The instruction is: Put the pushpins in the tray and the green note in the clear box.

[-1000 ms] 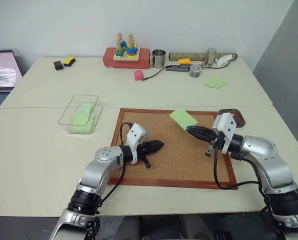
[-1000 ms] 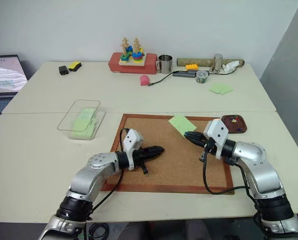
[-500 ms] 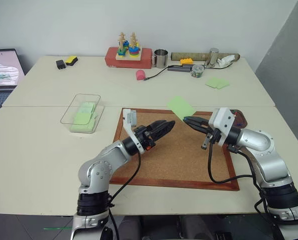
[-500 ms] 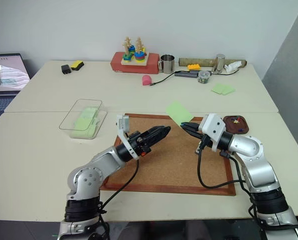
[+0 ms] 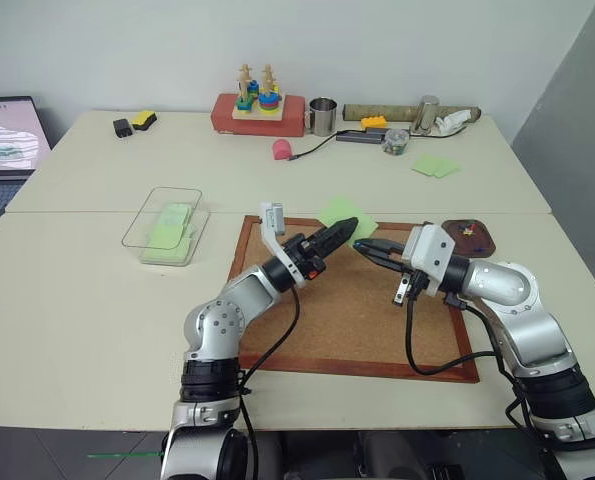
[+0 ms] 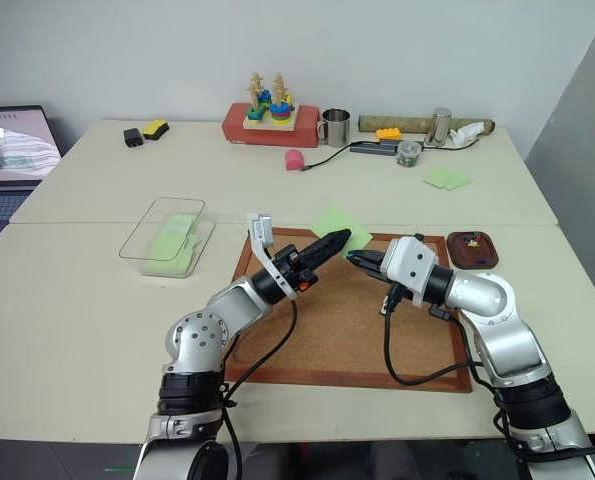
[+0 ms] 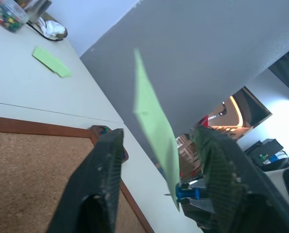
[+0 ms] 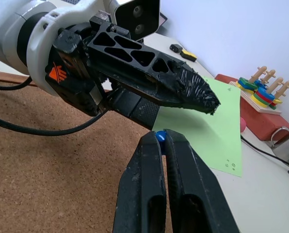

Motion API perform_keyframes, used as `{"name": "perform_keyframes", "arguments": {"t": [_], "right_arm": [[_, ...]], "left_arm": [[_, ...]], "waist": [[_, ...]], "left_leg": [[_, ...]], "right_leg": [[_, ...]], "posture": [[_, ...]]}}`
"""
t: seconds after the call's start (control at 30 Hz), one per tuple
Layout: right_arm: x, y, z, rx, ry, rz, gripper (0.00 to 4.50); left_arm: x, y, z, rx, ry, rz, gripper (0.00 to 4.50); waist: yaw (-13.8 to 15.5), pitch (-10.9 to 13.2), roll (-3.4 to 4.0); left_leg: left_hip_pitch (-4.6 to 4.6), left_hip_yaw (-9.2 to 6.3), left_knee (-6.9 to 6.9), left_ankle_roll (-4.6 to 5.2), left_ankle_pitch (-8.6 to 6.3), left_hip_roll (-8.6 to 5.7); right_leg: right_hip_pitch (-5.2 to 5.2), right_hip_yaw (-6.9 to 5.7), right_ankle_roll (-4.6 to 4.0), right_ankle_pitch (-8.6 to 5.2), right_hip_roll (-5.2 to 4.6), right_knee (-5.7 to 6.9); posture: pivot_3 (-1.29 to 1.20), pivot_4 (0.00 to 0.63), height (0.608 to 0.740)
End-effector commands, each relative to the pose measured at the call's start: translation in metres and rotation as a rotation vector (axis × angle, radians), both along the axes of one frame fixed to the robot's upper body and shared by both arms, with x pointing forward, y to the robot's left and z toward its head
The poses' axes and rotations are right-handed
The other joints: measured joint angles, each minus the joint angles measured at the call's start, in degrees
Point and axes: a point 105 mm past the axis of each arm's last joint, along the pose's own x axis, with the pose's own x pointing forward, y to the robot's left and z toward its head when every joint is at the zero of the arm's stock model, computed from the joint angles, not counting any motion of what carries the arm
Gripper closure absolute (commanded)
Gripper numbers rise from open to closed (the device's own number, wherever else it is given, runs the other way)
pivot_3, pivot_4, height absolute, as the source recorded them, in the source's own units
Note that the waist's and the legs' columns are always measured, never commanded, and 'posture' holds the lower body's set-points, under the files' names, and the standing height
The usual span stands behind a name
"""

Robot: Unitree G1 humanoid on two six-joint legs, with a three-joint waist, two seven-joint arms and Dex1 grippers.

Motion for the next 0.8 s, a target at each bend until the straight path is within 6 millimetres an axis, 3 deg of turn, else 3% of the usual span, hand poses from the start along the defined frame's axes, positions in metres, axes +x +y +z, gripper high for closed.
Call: {"name": "perform_keyframes", "arguments": {"t": [0.03,0.3,0.8], "right_arm": [[-0.006,0.005,0.013,0.006,-0.069,0.036,4.50],[-0.005,0.006,0.015,0.039,-0.076,0.039,4.50],[-0.012,0.004,0.046,0.189,-0.121,0.035,4.50]], "left_arm": [[-0.001,-0.002,0.013,-0.023,-0.053,-0.013,2.97],[0.002,0.001,0.010,-0.015,-0.049,0.019,4.47],[0.023,0.009,0.003,0.057,-0.073,0.165,4.47]], "waist": [[0.0,0.0,0.00],[0.0,0.0,0.00],[0.1,0.0,0.00]], "left_leg": [[0.00,0.00,0.00,0.00,0.00,0.00],[0.00,0.00,0.00,0.00,0.00,0.00],[-0.02,-0.01,0.00,0.00,0.00,0.00]], "right_leg": [[0.00,0.00,0.00,0.00,0.00,0.00],[0.00,0.00,0.00,0.00,0.00,0.00],[0.00,0.00,-0.01,0.00,0.00,-0.03]], "posture": [[0.00,0.150,0.740],[0.00,0.150,0.740],[0.00,0.150,0.740]]}}
